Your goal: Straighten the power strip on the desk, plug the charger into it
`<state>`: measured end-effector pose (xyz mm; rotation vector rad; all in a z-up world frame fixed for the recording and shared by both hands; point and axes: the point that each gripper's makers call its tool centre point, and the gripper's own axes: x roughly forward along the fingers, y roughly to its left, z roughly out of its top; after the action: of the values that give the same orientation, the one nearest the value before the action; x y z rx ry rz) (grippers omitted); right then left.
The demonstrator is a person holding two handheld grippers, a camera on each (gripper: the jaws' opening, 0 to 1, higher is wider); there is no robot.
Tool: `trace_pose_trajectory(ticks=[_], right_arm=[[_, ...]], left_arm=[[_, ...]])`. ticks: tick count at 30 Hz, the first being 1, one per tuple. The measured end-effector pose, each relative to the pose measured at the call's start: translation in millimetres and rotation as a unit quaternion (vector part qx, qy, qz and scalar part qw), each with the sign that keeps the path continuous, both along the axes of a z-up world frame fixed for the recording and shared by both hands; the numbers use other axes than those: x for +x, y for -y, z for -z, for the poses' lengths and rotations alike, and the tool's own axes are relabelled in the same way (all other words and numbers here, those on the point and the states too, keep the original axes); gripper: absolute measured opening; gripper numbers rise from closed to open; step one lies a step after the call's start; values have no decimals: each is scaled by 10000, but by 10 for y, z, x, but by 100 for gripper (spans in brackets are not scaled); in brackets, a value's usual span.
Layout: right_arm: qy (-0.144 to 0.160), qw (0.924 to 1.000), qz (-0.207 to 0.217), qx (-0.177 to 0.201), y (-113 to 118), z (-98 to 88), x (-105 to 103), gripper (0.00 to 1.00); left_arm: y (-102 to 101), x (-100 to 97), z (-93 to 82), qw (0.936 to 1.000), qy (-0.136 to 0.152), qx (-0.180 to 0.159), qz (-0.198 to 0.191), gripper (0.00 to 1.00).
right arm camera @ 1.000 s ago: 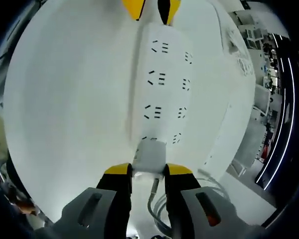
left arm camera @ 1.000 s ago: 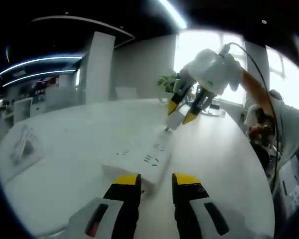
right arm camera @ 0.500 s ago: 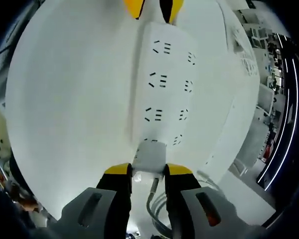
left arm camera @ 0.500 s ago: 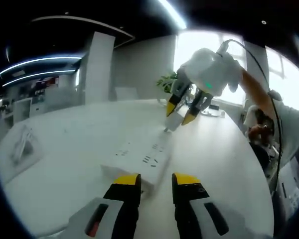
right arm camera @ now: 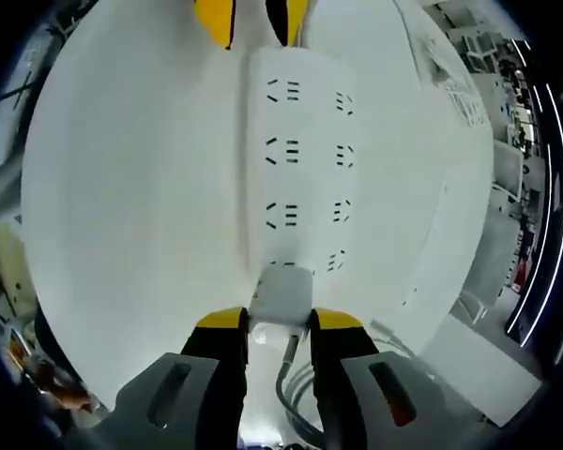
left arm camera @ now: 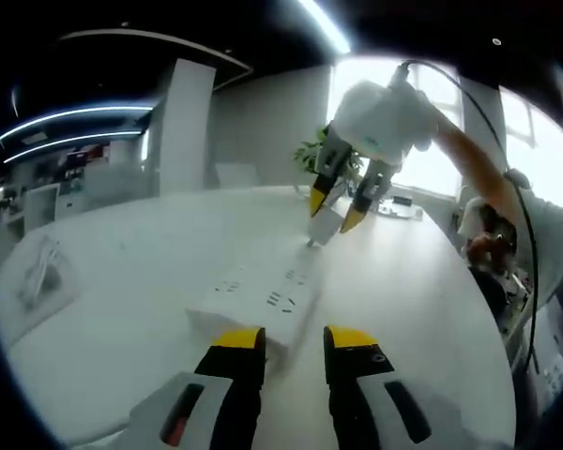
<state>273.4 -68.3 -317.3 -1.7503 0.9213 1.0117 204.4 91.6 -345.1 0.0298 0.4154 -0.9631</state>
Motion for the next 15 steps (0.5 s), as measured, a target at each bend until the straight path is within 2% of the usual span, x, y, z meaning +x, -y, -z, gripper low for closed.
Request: trace_pose_trajectory(ticks=[15], right_arm=[[17, 9997, -128, -213, -108, -14, -54, 25]], left_arm=[[-9, -13, -33, 10000, 16, -33, -4, 25]])
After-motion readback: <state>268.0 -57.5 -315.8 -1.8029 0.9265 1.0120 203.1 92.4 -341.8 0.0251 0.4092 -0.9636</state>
